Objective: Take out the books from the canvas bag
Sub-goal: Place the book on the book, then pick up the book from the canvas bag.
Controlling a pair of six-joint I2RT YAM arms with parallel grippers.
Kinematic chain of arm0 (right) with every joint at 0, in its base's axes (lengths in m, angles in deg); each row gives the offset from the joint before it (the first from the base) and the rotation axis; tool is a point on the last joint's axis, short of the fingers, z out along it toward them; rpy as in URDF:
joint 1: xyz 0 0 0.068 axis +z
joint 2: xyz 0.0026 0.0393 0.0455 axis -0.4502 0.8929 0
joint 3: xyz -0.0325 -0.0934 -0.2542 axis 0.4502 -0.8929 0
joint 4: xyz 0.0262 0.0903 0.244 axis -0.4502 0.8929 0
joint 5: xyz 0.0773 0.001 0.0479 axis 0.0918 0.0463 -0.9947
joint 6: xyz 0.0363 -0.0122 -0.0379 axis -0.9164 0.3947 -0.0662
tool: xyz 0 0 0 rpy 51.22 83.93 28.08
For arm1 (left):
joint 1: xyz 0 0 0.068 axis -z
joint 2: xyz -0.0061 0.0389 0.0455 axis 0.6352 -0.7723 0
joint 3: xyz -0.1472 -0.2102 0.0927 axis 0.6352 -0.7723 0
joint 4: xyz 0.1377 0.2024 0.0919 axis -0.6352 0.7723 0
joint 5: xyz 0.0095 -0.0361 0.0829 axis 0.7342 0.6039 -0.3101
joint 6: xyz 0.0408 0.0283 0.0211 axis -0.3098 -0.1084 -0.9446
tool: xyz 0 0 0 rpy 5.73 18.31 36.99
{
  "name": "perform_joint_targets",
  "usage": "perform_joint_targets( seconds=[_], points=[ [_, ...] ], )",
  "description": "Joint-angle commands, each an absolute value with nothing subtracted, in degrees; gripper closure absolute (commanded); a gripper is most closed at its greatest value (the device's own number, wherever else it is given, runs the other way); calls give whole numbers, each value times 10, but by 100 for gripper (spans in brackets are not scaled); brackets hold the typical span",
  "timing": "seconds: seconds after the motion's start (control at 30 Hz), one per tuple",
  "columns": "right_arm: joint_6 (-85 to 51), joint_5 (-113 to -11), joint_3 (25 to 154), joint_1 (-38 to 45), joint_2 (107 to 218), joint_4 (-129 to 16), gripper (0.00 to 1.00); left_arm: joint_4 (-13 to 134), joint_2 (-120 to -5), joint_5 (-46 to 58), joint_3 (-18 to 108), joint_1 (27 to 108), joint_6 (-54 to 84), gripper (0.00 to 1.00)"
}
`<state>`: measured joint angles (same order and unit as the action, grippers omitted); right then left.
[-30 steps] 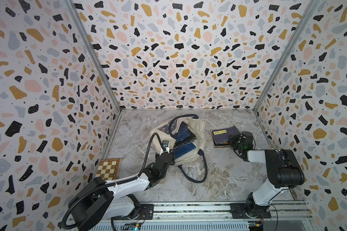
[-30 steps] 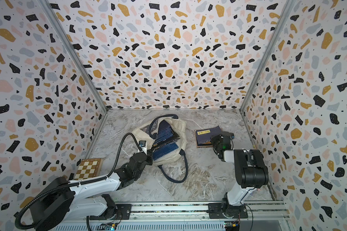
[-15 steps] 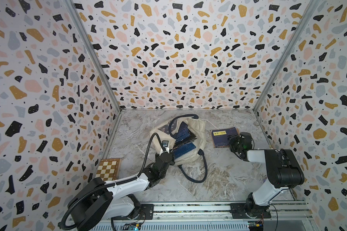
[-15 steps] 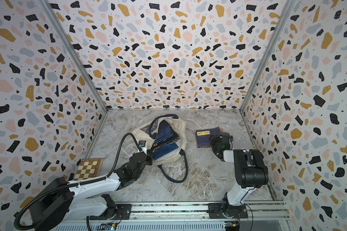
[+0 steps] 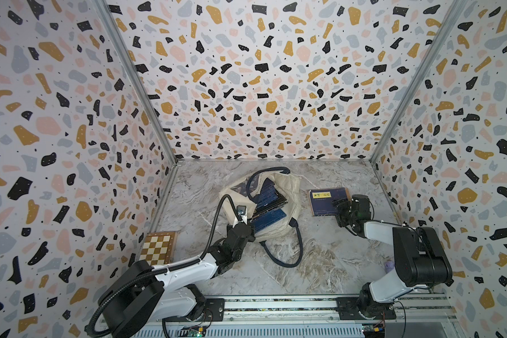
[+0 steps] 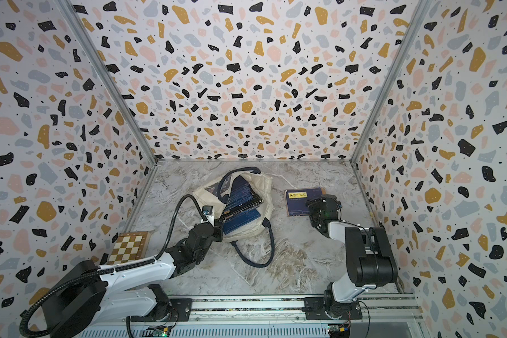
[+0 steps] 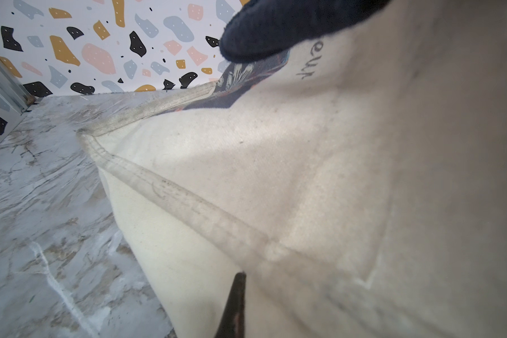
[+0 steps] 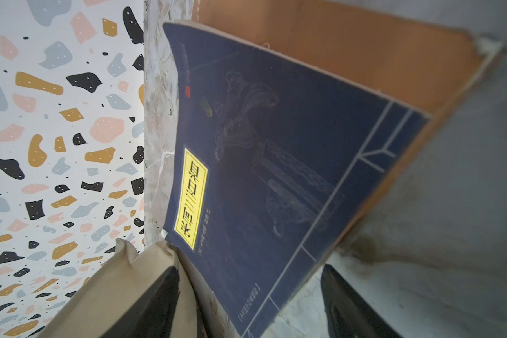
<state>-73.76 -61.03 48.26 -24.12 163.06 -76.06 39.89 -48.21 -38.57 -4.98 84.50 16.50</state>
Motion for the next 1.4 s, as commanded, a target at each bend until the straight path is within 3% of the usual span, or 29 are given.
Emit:
perform_joint_targets(
  seconds=[0.0,0.23,0.63,0.87,1.37],
  points=[
    [-713,-602,475,-239,1584,-713,22,379,-468,-394,-39,844,163,100],
    [-648,-559,480,-176,1480,-665,21,378,-467,-391,-40,844,165,100],
    [-606,-497,469,105,1389,-681,27,370,-472,-388,-43,844,167,100],
    [-623,-511,491,217,1487,-744,34,368,-472,-388,-45,844,167,100],
    [-640,-515,563,219,1675,-821,41,360,-454,-385,-53,844,161,100]
  ],
)
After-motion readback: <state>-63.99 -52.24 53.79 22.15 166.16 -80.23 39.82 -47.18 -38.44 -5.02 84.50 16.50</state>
